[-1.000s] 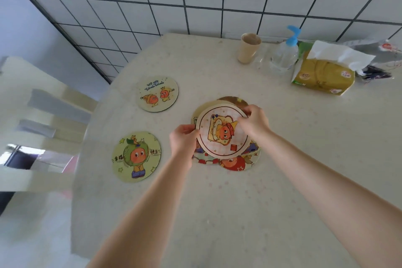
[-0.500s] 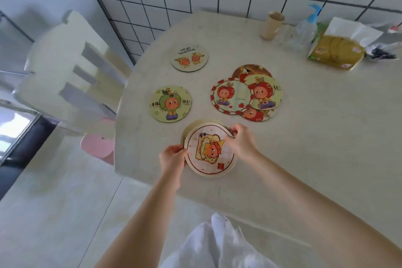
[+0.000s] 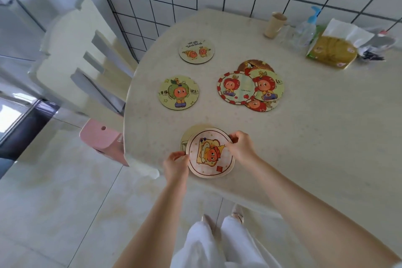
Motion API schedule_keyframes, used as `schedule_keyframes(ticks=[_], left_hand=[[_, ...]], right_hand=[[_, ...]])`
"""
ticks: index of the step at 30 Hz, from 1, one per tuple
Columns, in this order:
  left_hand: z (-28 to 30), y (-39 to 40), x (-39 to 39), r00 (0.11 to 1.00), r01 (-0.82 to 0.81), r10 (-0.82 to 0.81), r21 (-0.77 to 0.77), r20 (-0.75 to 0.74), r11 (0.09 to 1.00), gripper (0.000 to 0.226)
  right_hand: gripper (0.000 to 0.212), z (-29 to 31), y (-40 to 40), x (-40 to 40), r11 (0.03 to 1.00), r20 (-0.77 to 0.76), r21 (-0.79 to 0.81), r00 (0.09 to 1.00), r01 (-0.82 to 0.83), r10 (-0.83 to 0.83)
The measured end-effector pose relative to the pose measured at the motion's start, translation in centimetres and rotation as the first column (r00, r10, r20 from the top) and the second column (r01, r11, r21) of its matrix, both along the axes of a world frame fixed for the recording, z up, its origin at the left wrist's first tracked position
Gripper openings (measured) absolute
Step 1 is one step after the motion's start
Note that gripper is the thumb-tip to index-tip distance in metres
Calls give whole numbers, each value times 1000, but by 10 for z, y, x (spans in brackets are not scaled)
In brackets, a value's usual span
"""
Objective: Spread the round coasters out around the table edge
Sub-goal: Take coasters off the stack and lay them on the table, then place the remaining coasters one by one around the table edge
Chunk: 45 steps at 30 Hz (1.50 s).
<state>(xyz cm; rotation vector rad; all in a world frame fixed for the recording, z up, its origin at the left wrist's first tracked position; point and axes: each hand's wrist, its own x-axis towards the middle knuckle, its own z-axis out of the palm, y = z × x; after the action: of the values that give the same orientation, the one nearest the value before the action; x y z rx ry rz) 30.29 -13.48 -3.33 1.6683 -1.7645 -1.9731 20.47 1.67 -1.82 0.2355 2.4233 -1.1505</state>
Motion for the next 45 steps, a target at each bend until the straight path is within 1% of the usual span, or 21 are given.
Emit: schedule_keyframes(ticks=[1,3,5,7,10,15,19,24,27,30,32,34,36,39,45], left_hand=[[0,1,0,1000,-1,1,2,-13,1000,10],[5,30,-7,997,77,-78,-5,-13,997,12],[5,33,-6,995,94,-93,19,-26,995,15],[6,74,-15,985,175,-175,20,-6,984,15],[7,83,-20,977,213,-212,28,-10,977,13],[-1,101,-23,961,277,-277,37,-7,960,12],[-5,144,-31,943,332,-332,30,9,943,11],[-9,184,-36,938,338,-337,-8,82,941,16],[-11,192,-38,931,355,-342,-95,131,930,17],[-11,196,-41,925,365,-335,-171,179,915,21],[-10,196,-44,914,387,-341,-216,221,897,19],[-9,192,-49,898,420,-356,-259,260,870,18],[-6,189,-58,900,419,-355,-273,253,866,18],[-1,183,-77,913,397,-351,-254,208,882,20],[6,161,-132,925,375,-343,-269,162,887,25]], right_hand=[[14,1,3,1,1000,8,-5,1000,4,-4],[12,5,41,7,997,21,-21,997,71,-71],[12,2,51,10,996,43,-33,996,86,-84],[11,1,99,13,981,79,-45,980,189,-185],[13,-2,111,14,961,119,-75,960,265,-255],[15,-2,132,20,949,142,-40,942,312,-303],[16,-5,179,17,943,137,-12,935,332,-328],[16,-17,221,14,959,202,-27,942,281,-270],[19,-20,236,9,962,273,-88,935,258,-226],[20,-20,247,1,977,323,-124,938,175,-127],[21,-20,256,-7,986,330,-117,941,119,-74],[22,-20,264,-17,989,323,-115,945,97,-55],[24,-19,269,-31,991,305,-107,951,81,-45],[23,-13,268,-57,991,275,-108,961,74,-41],[25,4,240,-123,995,193,-95,981,13,6]])
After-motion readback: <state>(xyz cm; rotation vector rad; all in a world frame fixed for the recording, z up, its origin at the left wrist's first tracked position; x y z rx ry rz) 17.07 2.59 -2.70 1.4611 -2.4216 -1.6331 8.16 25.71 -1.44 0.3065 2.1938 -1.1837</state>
